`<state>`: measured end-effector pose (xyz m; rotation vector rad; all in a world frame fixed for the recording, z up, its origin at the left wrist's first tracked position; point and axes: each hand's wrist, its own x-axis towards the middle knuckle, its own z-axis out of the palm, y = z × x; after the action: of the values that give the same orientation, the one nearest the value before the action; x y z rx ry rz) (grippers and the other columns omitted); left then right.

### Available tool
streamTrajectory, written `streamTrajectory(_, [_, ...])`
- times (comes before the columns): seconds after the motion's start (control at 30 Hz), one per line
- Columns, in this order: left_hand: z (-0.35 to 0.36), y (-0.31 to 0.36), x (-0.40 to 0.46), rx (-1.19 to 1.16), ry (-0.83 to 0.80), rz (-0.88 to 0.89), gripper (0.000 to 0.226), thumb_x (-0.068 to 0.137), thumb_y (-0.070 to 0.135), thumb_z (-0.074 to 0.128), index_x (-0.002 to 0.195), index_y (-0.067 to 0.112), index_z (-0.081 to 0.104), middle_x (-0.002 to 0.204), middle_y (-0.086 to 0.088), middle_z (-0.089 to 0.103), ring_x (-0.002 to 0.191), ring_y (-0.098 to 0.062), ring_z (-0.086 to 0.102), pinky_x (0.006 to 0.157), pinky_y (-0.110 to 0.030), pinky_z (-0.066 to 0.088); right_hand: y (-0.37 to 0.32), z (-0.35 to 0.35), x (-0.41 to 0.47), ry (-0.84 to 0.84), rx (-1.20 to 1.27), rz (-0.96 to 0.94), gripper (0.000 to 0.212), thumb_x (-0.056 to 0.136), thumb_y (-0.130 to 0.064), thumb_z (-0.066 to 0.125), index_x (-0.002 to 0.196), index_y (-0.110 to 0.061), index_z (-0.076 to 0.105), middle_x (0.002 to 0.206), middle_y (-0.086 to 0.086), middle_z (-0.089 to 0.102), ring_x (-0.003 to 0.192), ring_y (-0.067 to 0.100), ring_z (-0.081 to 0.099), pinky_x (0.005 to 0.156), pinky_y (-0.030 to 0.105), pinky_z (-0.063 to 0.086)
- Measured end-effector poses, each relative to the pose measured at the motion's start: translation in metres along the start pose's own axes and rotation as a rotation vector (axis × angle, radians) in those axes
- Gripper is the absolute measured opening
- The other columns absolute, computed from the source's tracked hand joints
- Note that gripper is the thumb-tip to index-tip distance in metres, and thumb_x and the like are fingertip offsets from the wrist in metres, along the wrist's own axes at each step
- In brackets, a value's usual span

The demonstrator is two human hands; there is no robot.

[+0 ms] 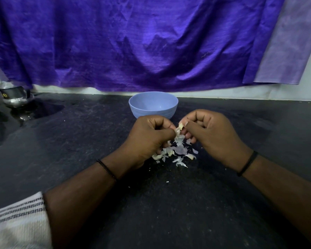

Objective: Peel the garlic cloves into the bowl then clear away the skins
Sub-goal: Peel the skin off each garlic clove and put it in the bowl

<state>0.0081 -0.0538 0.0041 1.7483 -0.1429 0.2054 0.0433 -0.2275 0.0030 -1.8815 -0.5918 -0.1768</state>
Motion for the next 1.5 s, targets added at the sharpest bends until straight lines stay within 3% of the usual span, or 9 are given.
streamTrajectory(0.23, [-0.001,-0.001,-0.001,0.041,0.004,-0.006,0.01,0.085,-0.003,0.066,0.077,0.002,0.068,0.052,-0.001,0.057,0.041,-0.007,0.049,0.04,-0.022,0.037,-0.002,-0.005,0.002,0.129,0.099,0.01,0.012,0.095,-0.009,0.06,0.089,-0.011,0.071,0.076,0.001,0.075,0.065,0.007,0.065,0.058,0.02,0.052])
streamTrajectory(0.4, [-0.002,-0.004,-0.002,0.46,-0.021,0.19,0.02,0.092,0.023,0.067,0.074,0.014,0.067,0.065,0.0,0.065,0.055,-0.003,0.053,0.054,-0.024,0.044,-0.002,-0.002,0.0,0.056,0.073,0.013,0.01,0.093,-0.008,0.063,0.09,-0.009,0.073,0.076,0.004,0.075,0.066,0.009,0.066,0.057,0.021,0.052])
streamTrajectory(0.5, [-0.002,-0.003,-0.001,0.571,0.001,0.233,0.017,0.092,0.021,0.062,0.078,0.012,0.065,0.078,0.003,0.062,0.07,-0.006,0.055,0.062,-0.027,0.044,-0.002,-0.002,0.0,0.053,0.084,0.014,0.01,0.094,-0.009,0.064,0.091,-0.008,0.073,0.076,0.004,0.075,0.065,0.008,0.065,0.057,0.02,0.052])
streamTrajectory(0.57, [-0.002,-0.001,-0.001,0.545,0.018,0.237,0.005,0.087,0.016,0.062,0.086,0.017,0.067,0.079,0.006,0.061,0.067,-0.003,0.053,0.061,-0.023,0.041,-0.002,-0.002,-0.001,0.051,0.076,0.008,0.009,0.094,-0.01,0.064,0.091,-0.009,0.073,0.077,0.003,0.076,0.066,0.008,0.066,0.058,0.02,0.053])
streamTrajectory(0.73, [0.0,0.0,-0.003,0.321,0.02,0.176,0.006,0.084,0.01,0.067,0.084,0.015,0.07,0.059,0.013,0.059,0.05,0.003,0.05,0.051,-0.013,0.039,0.0,0.0,-0.002,0.059,0.047,-0.001,0.009,0.093,-0.013,0.065,0.091,-0.013,0.074,0.076,0.0,0.075,0.068,0.01,0.068,0.06,0.023,0.054])
streamTrajectory(0.87, [0.002,-0.003,-0.002,0.166,0.026,0.12,0.009,0.084,0.015,0.075,0.081,0.007,0.073,0.064,-0.006,0.068,0.049,-0.004,0.053,0.047,-0.018,0.042,0.002,0.003,-0.003,0.089,0.055,-0.006,0.007,0.093,-0.014,0.067,0.09,-0.015,0.074,0.074,-0.001,0.075,0.065,0.008,0.067,0.058,0.021,0.051])
streamTrajectory(0.97, [0.003,-0.004,-0.001,0.09,0.053,0.104,0.009,0.084,0.012,0.077,0.08,0.004,0.074,0.061,-0.007,0.067,0.045,-0.003,0.05,0.044,-0.016,0.04,0.001,0.007,-0.004,0.115,0.052,-0.022,0.007,0.093,-0.013,0.067,0.089,-0.014,0.073,0.076,-0.003,0.075,0.066,0.007,0.068,0.06,0.02,0.052])
streamTrajectory(1.17, [0.004,-0.006,-0.001,0.063,0.087,0.083,0.007,0.085,0.009,0.075,0.078,0.009,0.075,0.06,-0.004,0.067,0.047,-0.007,0.053,0.044,-0.018,0.041,-0.001,0.009,-0.005,0.156,0.015,-0.033,0.007,0.09,-0.014,0.069,0.085,-0.017,0.073,0.079,-0.003,0.075,0.072,0.012,0.07,0.065,0.027,0.057])
streamTrajectory(1.5, [0.008,-0.008,-0.004,0.024,0.076,0.09,0.008,0.088,0.006,0.07,0.081,0.008,0.073,0.059,0.003,0.065,0.048,-0.004,0.054,0.046,-0.015,0.041,-0.01,0.014,-0.011,0.161,-0.04,-0.015,0.01,0.091,-0.014,0.067,0.082,-0.016,0.07,0.078,-0.002,0.071,0.066,0.009,0.063,0.065,0.036,0.056])
